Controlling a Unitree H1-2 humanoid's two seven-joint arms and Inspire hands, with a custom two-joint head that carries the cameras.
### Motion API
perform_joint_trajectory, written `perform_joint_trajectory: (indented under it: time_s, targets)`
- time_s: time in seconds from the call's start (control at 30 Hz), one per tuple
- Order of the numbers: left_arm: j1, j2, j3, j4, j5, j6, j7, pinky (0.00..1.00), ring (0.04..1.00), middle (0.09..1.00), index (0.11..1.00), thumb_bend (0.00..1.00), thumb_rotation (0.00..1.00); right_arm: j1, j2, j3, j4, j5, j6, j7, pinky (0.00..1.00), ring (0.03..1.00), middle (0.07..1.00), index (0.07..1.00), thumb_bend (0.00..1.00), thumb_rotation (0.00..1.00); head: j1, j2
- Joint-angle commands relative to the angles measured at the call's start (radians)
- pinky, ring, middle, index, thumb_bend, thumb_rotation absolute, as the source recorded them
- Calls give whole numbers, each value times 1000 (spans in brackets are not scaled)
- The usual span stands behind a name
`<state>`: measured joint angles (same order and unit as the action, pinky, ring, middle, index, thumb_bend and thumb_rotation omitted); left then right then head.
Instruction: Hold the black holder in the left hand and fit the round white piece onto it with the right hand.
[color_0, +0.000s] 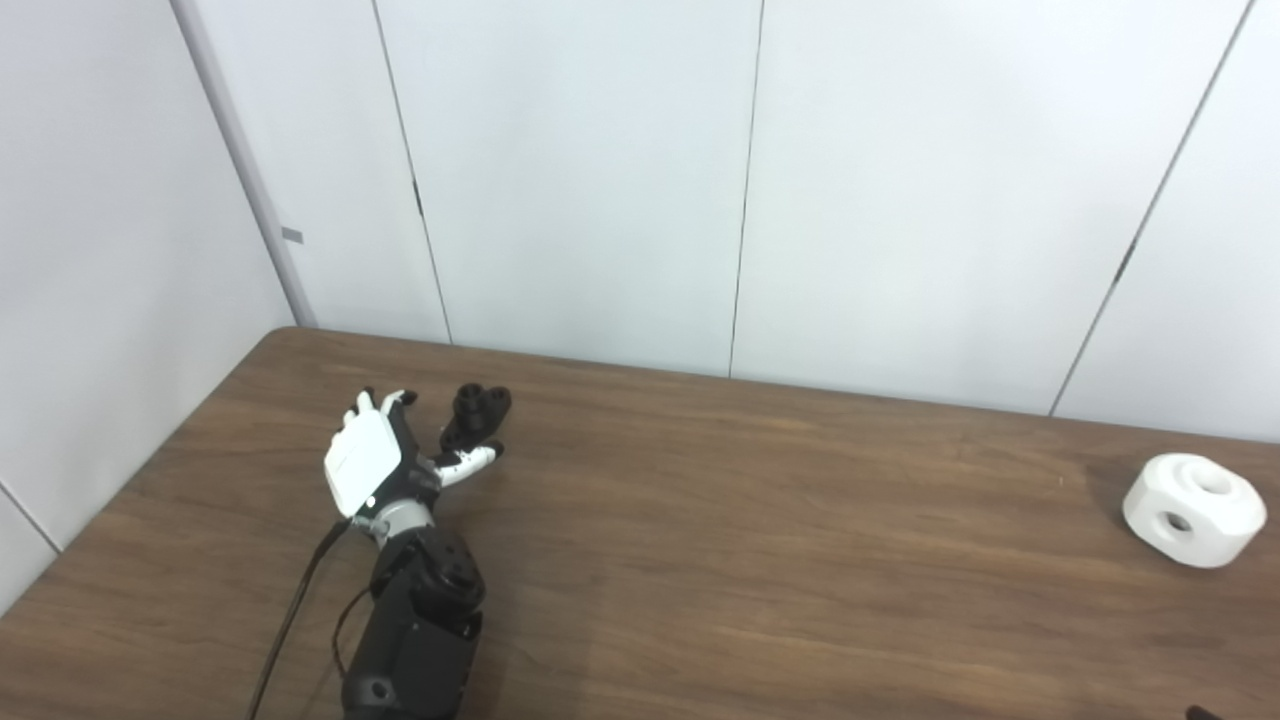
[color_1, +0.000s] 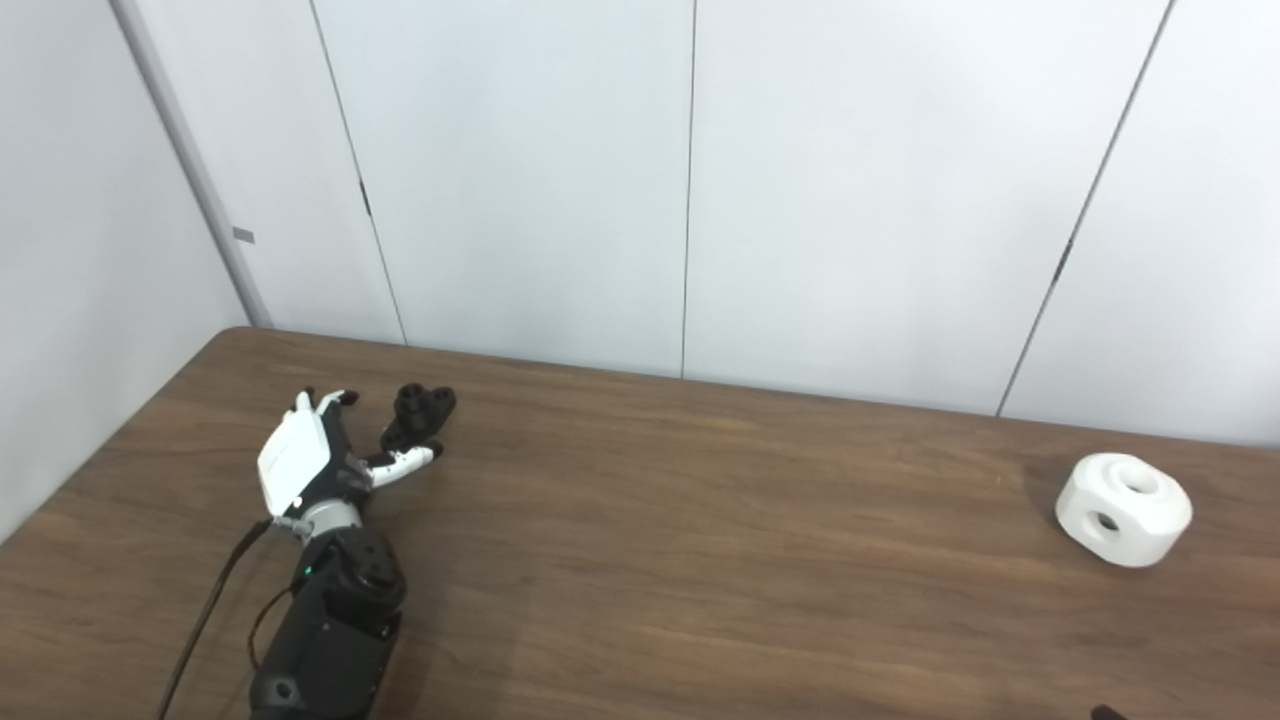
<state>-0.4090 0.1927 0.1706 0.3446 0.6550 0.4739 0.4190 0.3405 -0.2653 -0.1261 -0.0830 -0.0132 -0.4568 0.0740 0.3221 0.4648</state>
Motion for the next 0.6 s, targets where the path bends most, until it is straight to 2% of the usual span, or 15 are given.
perform_joint_trajectory:
  time_s: [0.0,0.27,0.4,0.57]
  targets:
    - [-72,29,-8,-10,10,-5,17,1000,1000,1000,802,965,290,-32,-16,-15,145,-5,-13,-15,813,882,874,814,18,974,2,0]
    - [-78,27,-24,10,8,-5,25,1000,1000,1000,765,957,249,-24,-24,-25,113,31,-13,9,829,888,883,828,49,1000,7,5]
    - [-78,27,-23,15,17,-5,10,1000,1000,1000,767,947,255,-31,-26,-31,99,47,-7,16,835,891,883,831,44,1000,7,9]
    - [-76,26,-29,29,24,-5,11,1000,1000,1000,769,953,274,-45,-34,-40,85,79,3,33,839,888,885,832,84,1000,5,10]
